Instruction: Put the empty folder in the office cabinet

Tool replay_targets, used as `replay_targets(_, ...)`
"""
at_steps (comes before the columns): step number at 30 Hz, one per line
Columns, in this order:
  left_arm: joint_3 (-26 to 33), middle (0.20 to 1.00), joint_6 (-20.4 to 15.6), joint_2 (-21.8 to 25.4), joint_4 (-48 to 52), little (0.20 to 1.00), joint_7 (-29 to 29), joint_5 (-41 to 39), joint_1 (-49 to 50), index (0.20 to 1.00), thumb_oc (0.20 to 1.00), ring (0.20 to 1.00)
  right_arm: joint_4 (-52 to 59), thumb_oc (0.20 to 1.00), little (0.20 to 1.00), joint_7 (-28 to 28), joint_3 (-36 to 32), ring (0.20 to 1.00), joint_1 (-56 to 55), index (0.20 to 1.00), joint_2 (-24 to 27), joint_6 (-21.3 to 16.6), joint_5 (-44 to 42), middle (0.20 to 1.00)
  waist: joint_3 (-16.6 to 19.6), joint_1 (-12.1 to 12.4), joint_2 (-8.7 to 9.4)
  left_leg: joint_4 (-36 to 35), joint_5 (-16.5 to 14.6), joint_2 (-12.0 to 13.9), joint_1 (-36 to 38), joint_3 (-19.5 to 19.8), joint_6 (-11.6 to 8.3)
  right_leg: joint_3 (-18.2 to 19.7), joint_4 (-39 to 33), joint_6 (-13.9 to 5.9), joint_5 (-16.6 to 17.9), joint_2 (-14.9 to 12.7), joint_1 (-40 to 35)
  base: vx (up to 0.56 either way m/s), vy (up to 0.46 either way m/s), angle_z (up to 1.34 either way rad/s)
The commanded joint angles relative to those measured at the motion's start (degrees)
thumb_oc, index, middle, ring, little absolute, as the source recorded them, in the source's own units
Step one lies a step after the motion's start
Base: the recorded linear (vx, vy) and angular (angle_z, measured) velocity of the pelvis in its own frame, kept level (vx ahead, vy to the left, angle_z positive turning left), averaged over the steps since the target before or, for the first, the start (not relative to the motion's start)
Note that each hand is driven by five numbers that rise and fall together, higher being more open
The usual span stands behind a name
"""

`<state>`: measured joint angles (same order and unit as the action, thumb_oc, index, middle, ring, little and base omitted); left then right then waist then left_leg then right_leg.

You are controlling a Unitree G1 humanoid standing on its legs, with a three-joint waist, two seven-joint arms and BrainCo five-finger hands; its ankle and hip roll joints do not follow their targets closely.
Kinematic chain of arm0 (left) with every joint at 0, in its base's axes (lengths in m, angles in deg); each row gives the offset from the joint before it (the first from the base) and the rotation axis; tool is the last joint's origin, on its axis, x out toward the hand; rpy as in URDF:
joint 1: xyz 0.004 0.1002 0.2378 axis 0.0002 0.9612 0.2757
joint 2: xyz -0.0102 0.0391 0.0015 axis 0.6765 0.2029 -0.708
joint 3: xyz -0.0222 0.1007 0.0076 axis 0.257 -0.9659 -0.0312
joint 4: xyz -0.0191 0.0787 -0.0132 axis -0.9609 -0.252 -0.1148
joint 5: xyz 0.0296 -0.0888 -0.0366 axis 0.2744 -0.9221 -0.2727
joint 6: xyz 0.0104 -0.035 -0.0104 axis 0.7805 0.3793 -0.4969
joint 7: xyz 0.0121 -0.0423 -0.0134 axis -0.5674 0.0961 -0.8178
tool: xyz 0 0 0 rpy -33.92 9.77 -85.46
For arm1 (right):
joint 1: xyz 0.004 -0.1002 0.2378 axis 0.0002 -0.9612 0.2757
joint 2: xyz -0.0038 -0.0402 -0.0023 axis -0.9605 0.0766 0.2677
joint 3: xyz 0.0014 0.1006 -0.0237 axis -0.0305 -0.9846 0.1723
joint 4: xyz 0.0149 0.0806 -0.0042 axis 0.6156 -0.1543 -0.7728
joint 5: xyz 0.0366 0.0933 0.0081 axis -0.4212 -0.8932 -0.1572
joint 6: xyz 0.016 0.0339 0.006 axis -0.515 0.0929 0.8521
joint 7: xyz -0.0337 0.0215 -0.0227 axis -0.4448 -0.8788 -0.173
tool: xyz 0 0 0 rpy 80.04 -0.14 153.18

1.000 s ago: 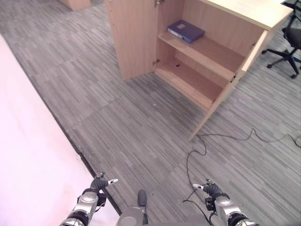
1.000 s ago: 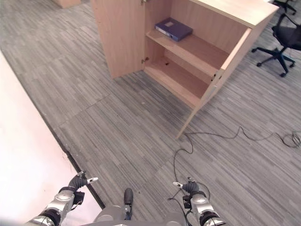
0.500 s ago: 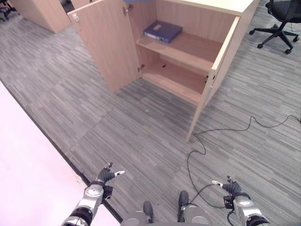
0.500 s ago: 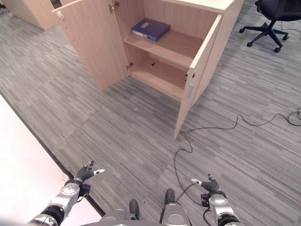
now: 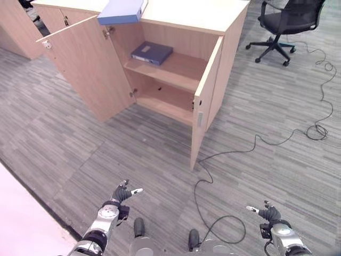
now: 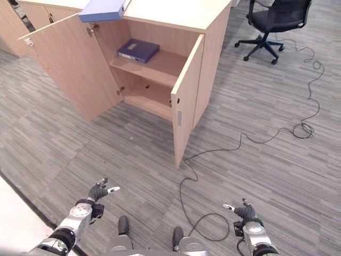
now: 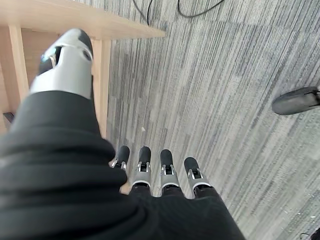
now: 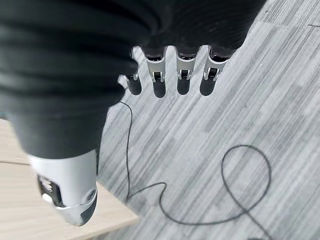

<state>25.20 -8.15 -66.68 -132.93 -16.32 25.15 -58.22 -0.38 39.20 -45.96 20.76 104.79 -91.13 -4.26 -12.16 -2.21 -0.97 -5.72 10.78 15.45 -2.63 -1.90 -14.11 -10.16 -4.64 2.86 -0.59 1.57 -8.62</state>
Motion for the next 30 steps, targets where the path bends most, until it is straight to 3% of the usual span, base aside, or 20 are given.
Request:
replay_targets(1, 2.43, 1.000, -2.17, 0.70, 0.91, 1.000, -1.26, -2.43, 0.64, 1.000, 1.000, 1.000, -0.22, 1.000, 1.000, 0.49, -2.49, 1.000, 0.14, 1.000, 1.61, -0.52, -1.64, 1.000, 0.13, 2.69, -2.16, 2.71, 1.80, 1.71, -3.36, 1.66, 1.64, 4.06, 7.36, -9.39, -9.99, -7.87, -1.82, 0.19, 0.199, -0.36)
replay_targets(5, 2.91, 1.000, -2.87, 0.48, 0.46, 1.000, -1.67, -3.86, 1.75, 1.000, 1.000, 1.000, -1.30, 1.000, 1.000, 0.53, -3.31, 1.000, 0.38, 1.000, 1.66, -0.42, -2.36, 1.000, 0.63, 3.19, -2.77, 2.42, 2.40, 3.74, -4.57, 6.59, -0.08, 7.63, 7.47, -11.14, -11.72, -10.22, -3.57, 0.18, 0.283, -0.37)
replay_targets(11, 1.54, 1.000, -2.93, 0.74, 0.18, 1.000, -1.64, -2.86, 0.90, 1.000, 1.000, 1.000, -2.43, 1.000, 1.000, 0.20, -5.18, 1.000, 0.46, 1.000, 0.60, -0.56, -4.12, 1.000, 2.20, 2.25, -2.64, 3.61, 1.64, 3.96, -5.62, 4.79, -0.76, 9.22, 5.28, -14.27, -10.54, -14.22, -4.54, 0.14, 0.350, -0.11)
replay_targets(14, 0.87, 1.000, -3.01, 1.24, -0.31, 1.000, -1.70, -2.67, -0.52, 1.000, 1.000, 1.000, -2.92, 1.000, 1.000, 0.15, -5.73, 1.000, 0.07, 1.000, -1.44, -0.57, -4.52, 1.000, 2.94, 1.74, -0.82, 7.22, -1.40, 2.09, -7.08, 2.83, -0.27, 9.62, 4.33, -16.37, -7.37, -18.06, -3.72, 0.12, 0.311, 0.12)
replay_targets(16, 0.67, 1.000, -3.02, 1.55, -0.37, 1.000, -1.69, -2.53, -1.10, 1.000, 1.000, 1.000, -3.16, 1.000, 1.000, -0.02, -5.72, 1.000, 0.14, 1.000, -2.31, -0.44, -4.72, 1.000, 3.20, 1.65, 0.01, 8.30, -2.81, 1.21, -7.35, 2.21, 0.27, 10.11, 4.19, -17.01, -5.92, -19.22, -2.58, 0.03, 0.257, 0.01)
replay_targets(18, 0.00, 1.000, -3.04, 2.99, 0.21, 1.000, -1.86, -2.15, -2.87, 1.000, 1.000, 1.000, -3.25, 1.000, 1.000, 0.18, -5.16, 1.000, 2.23, 1.000, -4.06, -0.51, -5.23, 1.000, 3.57, 2.32, 2.15, 9.71, -5.65, -0.46, -7.89, -0.78, 2.42, 10.66, 4.54, -17.86, 0.62, -22.11, 2.05, -0.02, 0.367, -0.38)
replay_targets(19, -0.10, 1.000, -2.98, 3.41, 0.68, 1.000, -1.86, -2.57, -3.12, 1.000, 1.000, 1.000, -3.22, 1.000, 1.000, 0.33, -4.99, 1.000, 2.98, 1.000, -4.52, -0.47, -5.37, 1.000, 3.33, 2.83, 2.39, 9.60, -6.16, -0.70, -7.73, -2.11, 3.21, 9.52, 5.55, -17.86, 2.65, -22.73, 4.16, -0.06, 0.262, -0.65)
replay_targets(21, 0.10, 1.000, -2.93, 4.20, 2.13, 1.000, -1.68, -2.96, -2.58, 1.000, 1.000, 1.000, -2.84, 1.000, 1.000, 0.55, -4.45, 1.000, 3.70, 1.000, -5.07, -0.59, -5.22, 1.000, 2.65, 3.94, 2.18, 8.88, -6.64, -0.57, -6.90, -4.99, 4.34, 3.41, 9.30, -17.01, 5.17, -23.31, 7.37, -0.05, 0.301, -0.74)
replay_targets(23, 0.13, 1.000, -2.62, 4.65, 3.31, 1.000, -1.19, -2.87, -1.77, 1.000, 1.000, 1.000, -2.34, 1.000, 1.000, 0.57, -3.90, 1.000, 4.11, 1.000, -5.16, -0.91, -5.33, 1.000, 1.72, 4.14, 1.68, 7.46, -6.90, -1.68, -5.15, -7.43, 5.84, -0.75, 14.36, -15.86, 3.12, -21.34, 9.60, -0.01, 0.420, -0.89)
replay_targets(24, 0.21, 1.000, -2.50, 4.67, 3.61, 1.000, -0.87, -2.75, -1.56, 1.000, 1.000, 1.000, -1.99, 1.000, 1.000, 0.51, -3.65, 1.000, 4.16, 1.000, -5.13, -1.13, -5.42, 1.000, 1.43, 3.69, 1.52, 6.67, -6.97, -2.91, -4.23, -8.00, 6.61, -0.14, 15.98, -15.60, 1.64, -18.85, 10.72, 0.06, 0.552, -0.84)
replay_targets(25, 0.41, 1.000, -2.34, 4.49, 3.57, 1.000, -0.60, -2.31, -1.44, 1.000, 1.000, 1.000, -1.82, 1.000, 1.000, 0.39, -3.32, 1.000, 4.17, 1.000, -5.05, -1.49, -5.92, 1.000, 0.76, 3.04, 1.08, 5.39, -7.20, -5.29, -2.05, -8.43, 7.86, 1.88, 16.89, -14.48, -2.19, -12.80, 12.04, 0.07, 0.391, -0.51)
replay_targets(26, 0.42, 1.000, -2.34, 4.48, 3.56, 1.000, -0.59, -2.31, -1.47, 1.000, 1.000, 1.000, -1.83, 1.000, 1.000, 0.39, -3.32, 1.000, 4.21, 1.000, -5.04, -1.49, -5.93, 1.000, 0.84, 3.12, 0.98, 5.36, -7.07, -5.16, -2.21, -8.49, 7.84, 1.94, 16.73, -14.42, -1.96, -12.65, 12.19, 0.09, 0.339, -0.29)
replay_targets(28, 1.01, 1.000, -2.05, 4.41, 2.78, 1.000, -0.74, -1.85, -1.37, 1.000, 1.000, 1.000, -1.97, 1.000, 1.000, 0.59, -2.61, 1.000, 4.03, 1.000, -5.00, -1.82, -6.25, 1.000, 0.51, 2.71, 1.07, 4.21, -7.54, -7.08, 0.01, -9.49, 8.69, 1.36, 14.59, -12.80, -3.43, -7.89, 12.38, 0.08, 0.155, 0.11)
replay_targets(29, 1.33, 1.000, -1.95, 4.42, 2.90, 1.000, -0.96, -2.08, -1.29, 1.000, 1.000, 1.000, -2.14, 1.000, 1.000, 0.71, -2.24, 1.000, 4.01, 1.000, -5.08, -2.01, -6.20, 1.000, 0.40, 2.80, 1.28, 3.76, -8.15, -7.97, 1.04, -10.14, 9.01, -0.39, 13.06, -11.61, -3.41, -6.14, 12.32, 0.12, 0.117, -0.04)
replay_targets(30, 1.80, 1.000, -1.76, 3.98, 3.02, 1.000, -1.27, -2.33, -0.98, 1.000, 1.000, 1.000, -2.18, 1.000, 1.000, 0.99, -1.92, 1.000, 3.67, 1.000, -5.15, -2.02, -5.82, 1.000, 0.03, 3.22, 1.62, 3.85, -9.44, -8.85, 2.24, -11.12, 9.24, -4.86, 11.11, -10.29, -3.69, -5.22, 11.77, 0.09, 0.073, -0.19)
